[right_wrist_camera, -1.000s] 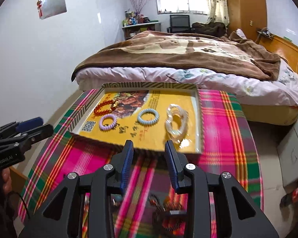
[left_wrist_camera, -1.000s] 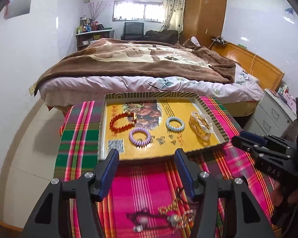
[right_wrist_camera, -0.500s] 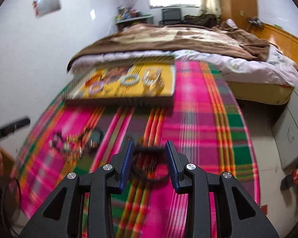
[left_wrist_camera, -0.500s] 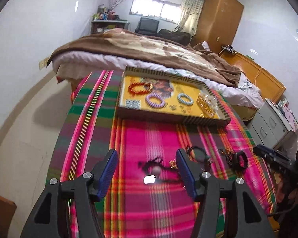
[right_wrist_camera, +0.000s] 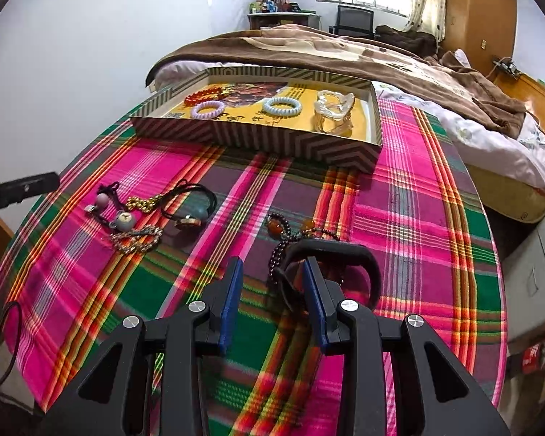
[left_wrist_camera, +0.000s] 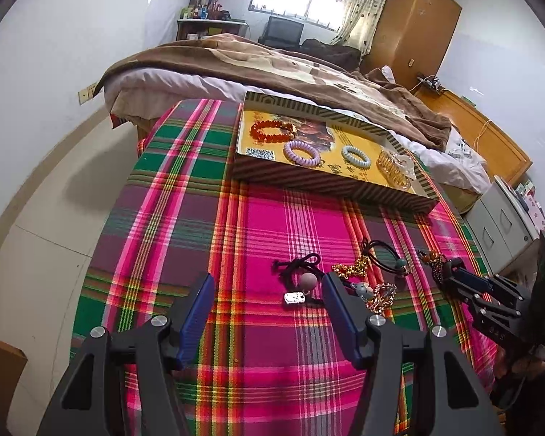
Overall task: Organize jewelry
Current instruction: 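Move the right tool to the black watch strap and grasp it, then lift the watch strap with the right tool while the left tool grasps the charm chain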
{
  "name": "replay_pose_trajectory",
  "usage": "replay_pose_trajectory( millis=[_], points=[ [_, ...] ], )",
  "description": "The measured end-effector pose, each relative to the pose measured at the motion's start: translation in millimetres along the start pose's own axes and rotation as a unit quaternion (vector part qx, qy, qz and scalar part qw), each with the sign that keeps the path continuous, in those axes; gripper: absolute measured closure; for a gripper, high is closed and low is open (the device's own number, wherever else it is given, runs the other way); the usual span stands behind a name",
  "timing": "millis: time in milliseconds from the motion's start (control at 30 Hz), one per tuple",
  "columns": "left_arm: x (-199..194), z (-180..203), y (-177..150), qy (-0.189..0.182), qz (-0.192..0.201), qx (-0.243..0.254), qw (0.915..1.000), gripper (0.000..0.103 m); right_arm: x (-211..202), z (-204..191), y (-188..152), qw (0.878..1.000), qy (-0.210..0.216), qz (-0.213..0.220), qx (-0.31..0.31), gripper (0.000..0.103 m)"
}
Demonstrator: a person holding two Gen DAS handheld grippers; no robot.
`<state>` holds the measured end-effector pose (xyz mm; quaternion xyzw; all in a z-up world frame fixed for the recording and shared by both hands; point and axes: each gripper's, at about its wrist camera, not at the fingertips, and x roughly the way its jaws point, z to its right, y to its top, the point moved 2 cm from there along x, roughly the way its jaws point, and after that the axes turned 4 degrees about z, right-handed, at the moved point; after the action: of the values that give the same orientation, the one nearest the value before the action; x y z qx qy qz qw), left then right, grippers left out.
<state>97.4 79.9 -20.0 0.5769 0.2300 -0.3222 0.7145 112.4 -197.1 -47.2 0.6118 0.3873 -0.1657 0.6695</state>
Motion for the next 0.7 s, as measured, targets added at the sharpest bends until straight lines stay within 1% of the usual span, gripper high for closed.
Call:
replay_pose_trajectory(
  millis=[67, 133, 200, 233, 333, 367, 500, 700],
  points=[
    [1.9, 0.8, -0.5, -0.001, -0.002, 0.0, 1.0, 0.042, 2.5, 0.5, 0.6, 1.0, 0.002, -0.003, 0.003, 0.068],
    [3.5, 1.5, -0.8, -0.002, -0.004, 0.0, 1.0, 0.042, 4.4, 2.5, -0.4, 1.0, 0.0, -0.005, 0.01, 0.072],
    [4.5, 1.6, -1.6, -0.002, -0.006, 0.0, 1.0, 0.042, 5.0, 5.6, -2.6, 1.0, 0.002, -0.006, 0.019, 0.087],
    [4.9, 1.7, -1.7, -0.001, -0.006, 0.0, 1.0, 0.042, 4.9, 7.5, -3.2, 1.0, -0.005, -0.005, 0.021, 0.087],
    [7.1, 2.4, -1.1, 0.001, -0.009, 0.0, 1.0, 0.042, 1.1, 12.7, -4.6, 0.999, 0.005, 0.001, 0.033, 0.09],
    [7.6, 2.7, -1.2, 0.001, -0.009, 0.0, 1.0, 0.042, -0.2, 13.3, -4.4, 0.999, 0.005, 0.003, 0.034, 0.092],
    [10.4, 3.6, -2.1, 0.006, -0.013, -0.001, 0.9999, 0.042, -9.1, 19.5, -5.7, 0.999, 0.011, 0.017, 0.051, 0.093],
    [12.4, 0.5, -0.6, 0.014, -0.012, -0.003, 0.9998, 0.042, -30.7, 32.6, -5.2, 0.995, 0.013, 0.058, 0.08, 0.093]
  ],
)
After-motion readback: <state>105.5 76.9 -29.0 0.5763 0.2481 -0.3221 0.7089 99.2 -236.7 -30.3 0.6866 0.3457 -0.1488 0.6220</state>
